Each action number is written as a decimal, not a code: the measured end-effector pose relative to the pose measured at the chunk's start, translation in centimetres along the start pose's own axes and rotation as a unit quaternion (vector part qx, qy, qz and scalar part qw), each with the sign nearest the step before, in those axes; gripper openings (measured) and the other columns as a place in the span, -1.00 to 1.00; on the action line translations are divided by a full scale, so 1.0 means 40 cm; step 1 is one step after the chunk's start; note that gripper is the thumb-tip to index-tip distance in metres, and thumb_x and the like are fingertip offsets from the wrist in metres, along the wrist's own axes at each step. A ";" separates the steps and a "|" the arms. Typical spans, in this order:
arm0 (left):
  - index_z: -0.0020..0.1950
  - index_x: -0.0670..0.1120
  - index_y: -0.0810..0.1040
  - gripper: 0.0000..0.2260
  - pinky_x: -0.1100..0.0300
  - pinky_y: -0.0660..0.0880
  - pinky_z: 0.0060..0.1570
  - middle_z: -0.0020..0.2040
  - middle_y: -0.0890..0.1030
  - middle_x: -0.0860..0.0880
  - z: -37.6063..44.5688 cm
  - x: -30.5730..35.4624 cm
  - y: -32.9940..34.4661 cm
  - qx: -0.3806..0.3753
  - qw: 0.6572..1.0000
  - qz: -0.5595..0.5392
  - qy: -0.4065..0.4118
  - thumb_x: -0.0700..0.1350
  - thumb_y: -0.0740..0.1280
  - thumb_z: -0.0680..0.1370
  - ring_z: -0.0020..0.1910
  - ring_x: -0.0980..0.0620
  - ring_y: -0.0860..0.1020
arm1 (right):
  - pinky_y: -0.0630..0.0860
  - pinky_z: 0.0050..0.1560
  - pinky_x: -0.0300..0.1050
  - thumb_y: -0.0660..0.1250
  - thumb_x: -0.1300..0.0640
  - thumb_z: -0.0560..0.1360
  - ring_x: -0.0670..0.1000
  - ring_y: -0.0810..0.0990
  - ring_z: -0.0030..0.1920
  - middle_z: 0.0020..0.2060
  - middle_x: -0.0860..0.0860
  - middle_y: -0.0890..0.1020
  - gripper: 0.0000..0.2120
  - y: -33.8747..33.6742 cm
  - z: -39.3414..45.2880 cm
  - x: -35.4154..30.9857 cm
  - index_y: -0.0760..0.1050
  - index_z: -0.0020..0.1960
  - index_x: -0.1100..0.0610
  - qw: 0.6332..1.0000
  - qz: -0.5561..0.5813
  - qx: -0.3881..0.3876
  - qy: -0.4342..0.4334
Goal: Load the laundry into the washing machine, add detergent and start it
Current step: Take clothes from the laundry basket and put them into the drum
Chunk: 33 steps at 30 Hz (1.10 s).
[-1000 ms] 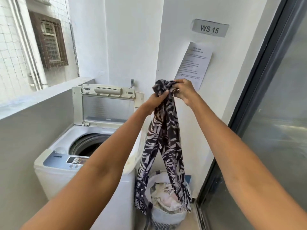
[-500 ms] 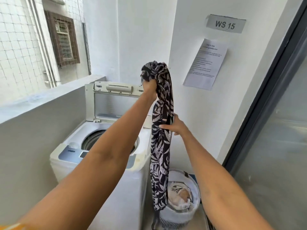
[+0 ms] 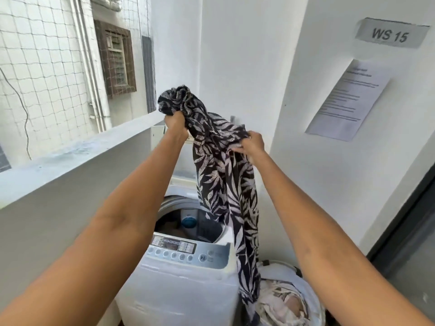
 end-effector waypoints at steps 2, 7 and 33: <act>0.28 -0.28 0.42 -0.73 0.00 0.55 0.09 -0.06 0.55 -0.13 0.065 0.018 -0.025 -0.006 1.000 0.020 -0.006 -0.29 0.18 0.58 -0.01 -0.13 0.55 | 0.66 -0.13 -0.07 0.22 0.39 0.55 0.10 0.67 -0.08 0.14 0.18 0.54 -0.71 0.095 0.051 -0.068 0.42 0.25 0.24 0.998 0.065 0.003 -0.011; 0.16 -0.25 0.46 -0.81 -0.05 0.52 0.16 -0.04 0.57 -0.13 0.172 0.118 0.033 -0.112 0.993 -0.002 0.026 -0.29 0.27 0.55 -0.03 -0.08 0.57 | 0.60 0.07 -0.01 0.23 0.43 0.51 0.11 0.59 0.08 0.10 0.17 0.53 -0.76 0.276 0.137 -0.230 0.40 0.12 0.20 0.980 0.174 0.026 -0.091; 0.35 -0.30 0.27 -0.57 -0.04 0.46 0.22 0.26 0.47 -0.29 0.382 -0.742 -0.487 -0.053 0.880 0.385 -0.272 -0.37 0.27 0.51 0.25 -0.24 0.47 | 0.43 -0.36 -0.28 0.23 0.42 0.44 -0.05 0.48 -0.27 -0.15 0.05 0.55 -0.51 0.497 0.170 0.763 0.32 0.35 0.24 0.911 -0.265 -0.241 0.207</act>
Point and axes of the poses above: each hand's wrist, its own z-axis towards the middle knuckle, its own y-axis out of the palm, x = y × z, the point moved 8 cm from there along z, towards the middle knuckle
